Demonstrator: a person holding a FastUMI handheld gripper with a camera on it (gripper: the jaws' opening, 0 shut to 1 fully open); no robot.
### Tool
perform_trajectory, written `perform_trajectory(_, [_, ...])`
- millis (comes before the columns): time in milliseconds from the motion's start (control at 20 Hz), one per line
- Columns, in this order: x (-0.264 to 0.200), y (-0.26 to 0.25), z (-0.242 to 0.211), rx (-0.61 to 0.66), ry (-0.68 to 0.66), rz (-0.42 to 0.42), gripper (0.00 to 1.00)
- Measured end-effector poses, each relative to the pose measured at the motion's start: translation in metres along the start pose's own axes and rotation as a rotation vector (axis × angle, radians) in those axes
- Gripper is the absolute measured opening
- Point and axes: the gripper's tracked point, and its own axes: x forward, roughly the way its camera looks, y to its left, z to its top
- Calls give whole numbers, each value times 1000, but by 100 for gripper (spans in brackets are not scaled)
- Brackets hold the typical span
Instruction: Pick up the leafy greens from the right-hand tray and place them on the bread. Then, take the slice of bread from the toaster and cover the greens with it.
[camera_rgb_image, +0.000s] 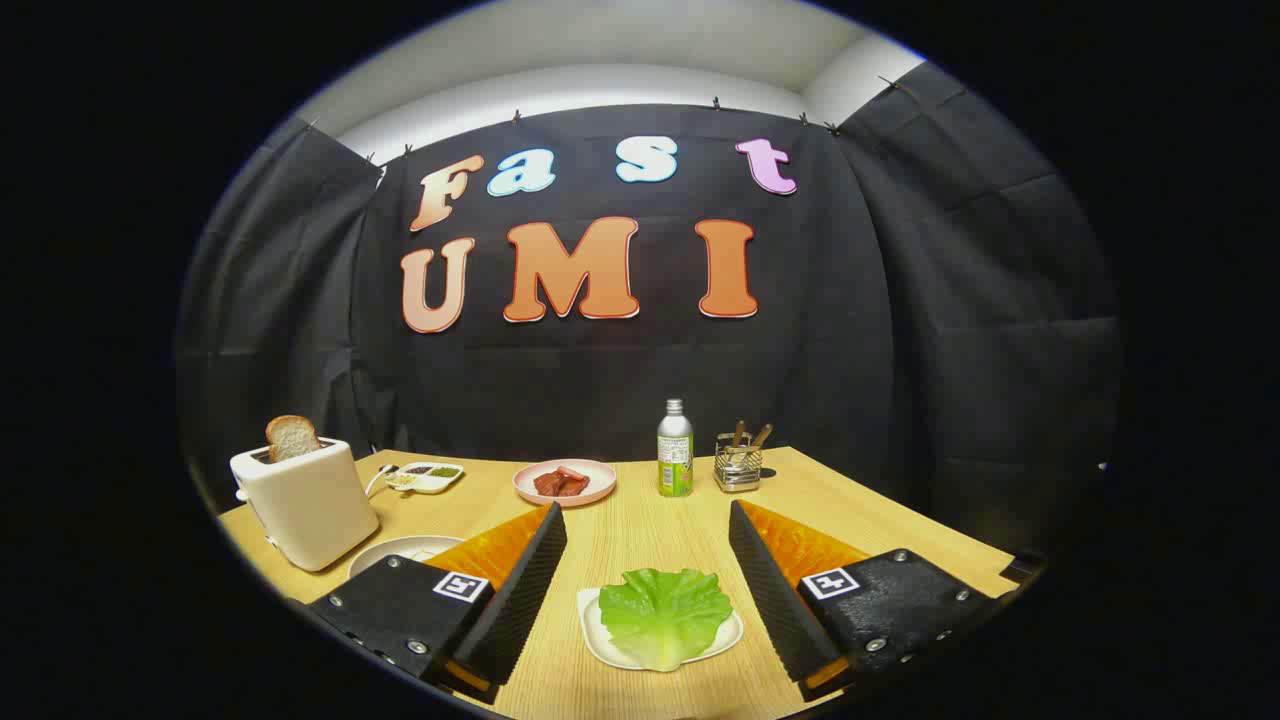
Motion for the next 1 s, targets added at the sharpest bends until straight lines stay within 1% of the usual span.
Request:
perform_trajectory(600, [-6, 6, 6, 21, -8, 21, 98])
perform_trajectory(1000, [1, 5, -9, 3, 29, 11, 98])
